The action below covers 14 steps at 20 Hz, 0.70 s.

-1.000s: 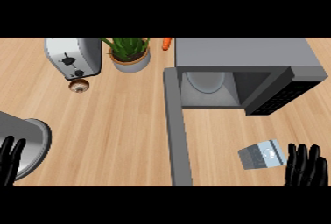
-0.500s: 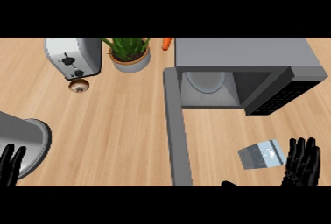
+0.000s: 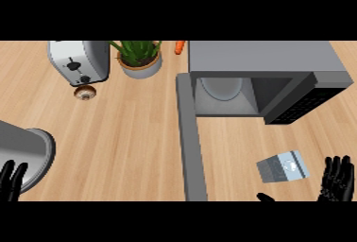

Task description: Pick up the milk, place it into the microwave and close the microwave

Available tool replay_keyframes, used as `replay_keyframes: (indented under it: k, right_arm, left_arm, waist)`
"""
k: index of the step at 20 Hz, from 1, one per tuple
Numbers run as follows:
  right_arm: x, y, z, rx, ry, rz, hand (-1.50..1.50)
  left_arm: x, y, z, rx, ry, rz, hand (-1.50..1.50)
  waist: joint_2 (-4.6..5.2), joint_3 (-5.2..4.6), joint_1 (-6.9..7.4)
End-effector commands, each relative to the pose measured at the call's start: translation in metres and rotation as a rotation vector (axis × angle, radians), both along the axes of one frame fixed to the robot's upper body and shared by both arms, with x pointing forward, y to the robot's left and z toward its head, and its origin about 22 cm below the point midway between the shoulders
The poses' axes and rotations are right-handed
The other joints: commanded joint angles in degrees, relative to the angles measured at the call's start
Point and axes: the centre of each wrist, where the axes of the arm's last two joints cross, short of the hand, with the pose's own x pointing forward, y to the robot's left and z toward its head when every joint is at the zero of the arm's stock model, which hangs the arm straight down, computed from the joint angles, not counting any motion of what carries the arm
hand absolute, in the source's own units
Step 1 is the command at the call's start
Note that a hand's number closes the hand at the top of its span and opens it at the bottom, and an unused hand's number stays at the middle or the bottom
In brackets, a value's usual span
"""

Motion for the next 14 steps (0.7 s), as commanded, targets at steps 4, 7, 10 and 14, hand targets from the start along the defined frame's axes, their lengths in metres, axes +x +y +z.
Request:
replay_keyframes:
  k: [4, 7, 10, 14]
  right_arm:
    - [0.018, -0.031, -0.026, -0.01, 0.062, -0.004, -1.5]
    - [0.01, -0.04, -0.046, 0.003, 0.084, 0.028, -1.5]
    - [0.012, -0.038, -0.052, 0.003, 0.103, 0.036, -1.5]
    - [-0.001, -0.054, -0.075, -0.001, 0.126, 0.019, -1.5]
  left_arm:
    - [-0.005, -0.007, -0.009, -0.016, -0.003, -0.01, -1.5]
    - [0.006, 0.002, 0.005, -0.001, -0.009, 0.009, -1.5]
    - [-0.005, 0.006, 0.009, -0.005, -0.006, 0.01, -1.5]
    - [-0.02, 0.008, -0.011, -0.017, 0.008, -0.014, -1.5]
  waist:
    - [0.02, -0.01, 0.3]
    - [0.07, 0.01, -0.01]
    - [0.02, -0.01, 0.15]
    - [-0.02, -0.01, 0.37]
